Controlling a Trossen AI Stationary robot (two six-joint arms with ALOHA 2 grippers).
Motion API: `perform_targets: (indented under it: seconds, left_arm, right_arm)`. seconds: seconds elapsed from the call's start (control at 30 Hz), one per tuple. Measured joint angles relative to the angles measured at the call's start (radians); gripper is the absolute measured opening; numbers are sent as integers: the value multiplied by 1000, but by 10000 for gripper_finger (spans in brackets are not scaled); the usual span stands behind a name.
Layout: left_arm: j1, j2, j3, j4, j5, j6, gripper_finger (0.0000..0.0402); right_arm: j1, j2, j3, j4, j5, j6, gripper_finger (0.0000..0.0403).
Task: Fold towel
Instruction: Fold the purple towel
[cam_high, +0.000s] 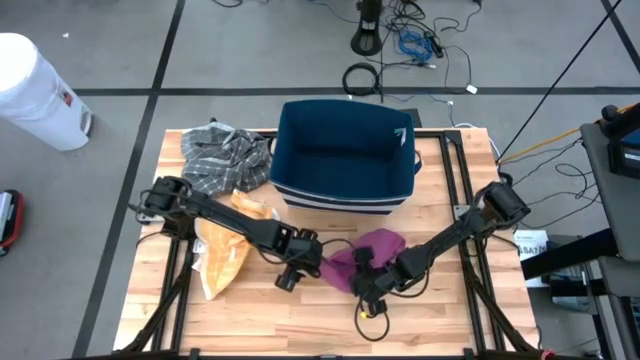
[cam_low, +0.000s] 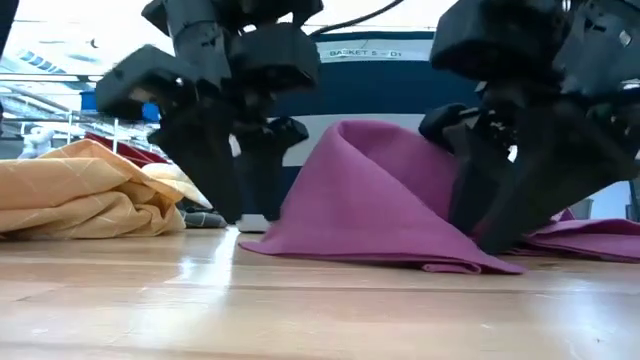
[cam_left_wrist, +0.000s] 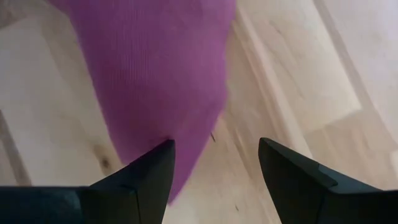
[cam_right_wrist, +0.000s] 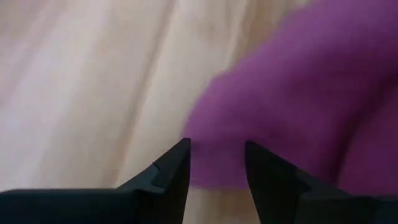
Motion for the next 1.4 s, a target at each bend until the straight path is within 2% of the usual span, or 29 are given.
perform_targets:
  seconds: [0.23,0.7,0.8,0.93,1.0,1.2,1.4]
  left_arm:
    - [29,67,0,42,-21,28,223]
    - [49,99,2,95,-12,43,116]
    - [50,99,2,95,-12,58,82]
    - [49,100,2,95,-14,87,28]
    - [50,99,2,94,-18,96,10]
    - [43,52,-5,55,-26,96,5]
    - [19,-104,-4,45,-51,96,4]
  right_arm:
    - [6,3,0,21,12,22,137]
    - [9,102,5,37,27,50,132]
    - [18,90,5,26,50,40,104]
    - [28,70,2,-19,56,-3,22]
    - [29,58,2,-42,57,-14,9]
    - [38,-57,-7,-142,89,-24,2]
    - [60,-276,-3,-203,164,-34,1]
